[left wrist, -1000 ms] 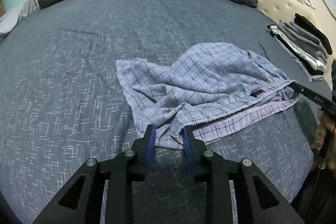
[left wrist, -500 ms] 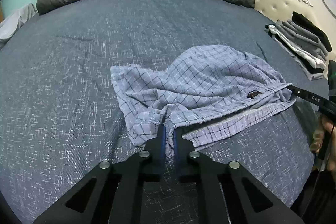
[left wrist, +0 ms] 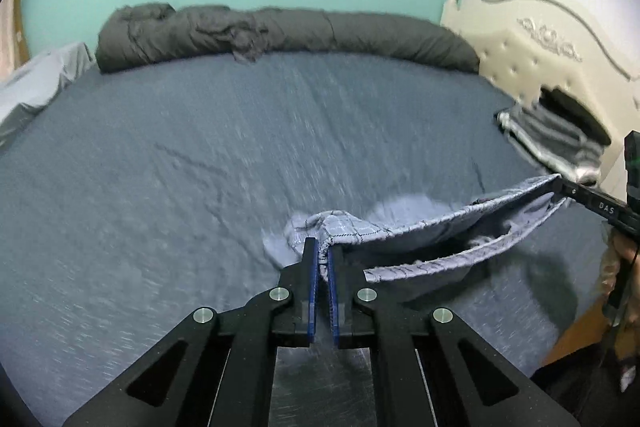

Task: Fold clothes
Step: 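Lift the plaid shorts by the waistband with both grippers, stretching it taut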

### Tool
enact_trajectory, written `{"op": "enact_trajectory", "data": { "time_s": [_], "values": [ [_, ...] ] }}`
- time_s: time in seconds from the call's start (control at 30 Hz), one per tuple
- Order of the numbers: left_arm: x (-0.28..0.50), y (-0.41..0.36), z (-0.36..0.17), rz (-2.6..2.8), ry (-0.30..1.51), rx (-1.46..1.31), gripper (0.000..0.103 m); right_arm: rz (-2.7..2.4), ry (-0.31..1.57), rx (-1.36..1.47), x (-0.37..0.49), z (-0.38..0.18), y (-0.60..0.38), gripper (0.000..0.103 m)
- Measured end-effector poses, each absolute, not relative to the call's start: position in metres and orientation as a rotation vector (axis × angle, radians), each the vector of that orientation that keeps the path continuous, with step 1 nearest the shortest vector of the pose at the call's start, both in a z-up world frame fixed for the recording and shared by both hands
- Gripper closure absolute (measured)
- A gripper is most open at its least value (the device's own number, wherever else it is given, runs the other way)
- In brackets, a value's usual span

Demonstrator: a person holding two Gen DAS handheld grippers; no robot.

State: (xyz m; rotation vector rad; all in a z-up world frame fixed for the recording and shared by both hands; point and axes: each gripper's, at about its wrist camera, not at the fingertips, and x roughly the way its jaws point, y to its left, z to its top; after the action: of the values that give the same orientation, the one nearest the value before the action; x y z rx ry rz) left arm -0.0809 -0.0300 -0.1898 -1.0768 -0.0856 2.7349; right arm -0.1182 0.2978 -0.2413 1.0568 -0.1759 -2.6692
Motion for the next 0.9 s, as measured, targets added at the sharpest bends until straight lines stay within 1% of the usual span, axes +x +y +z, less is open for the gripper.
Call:
{"op": "enact_trajectory", "data": {
  "time_s": [0.13,0.33,0.43,0.6,0.9],
  "values": [
    [-0.074,-0.045,-0.141,2.75,-0.147,-1.028,0.099,-2.63,-0.068,0.989,-0.121,-0.185,0.281,0.098],
    [-0.061,-0.056,-0.077,2.791,-0.118,-0.938,0.099,-2.539,-0.063,0.972,-0.126,-0.108,0.272,0.098],
    [-0.056,-0.06,-0.053,2.772,-0.127,-0.937,0.099,-2.531,0.008,0.959,-0.118,-0.08,0.267,0.098],
    [-0.046,-0.061,-0.039,2.78,-0.091,-0.942,0.099,-2.497,0.056,0.958,-0.102,-0.056,0.267,0.098],
    [-0.027,-0.049,-0.036,2.757,-0.056,-0.966,0.099,-2.469,0.069,0.985,-0.087,-0.051,0.275,0.098]
  ]
}}
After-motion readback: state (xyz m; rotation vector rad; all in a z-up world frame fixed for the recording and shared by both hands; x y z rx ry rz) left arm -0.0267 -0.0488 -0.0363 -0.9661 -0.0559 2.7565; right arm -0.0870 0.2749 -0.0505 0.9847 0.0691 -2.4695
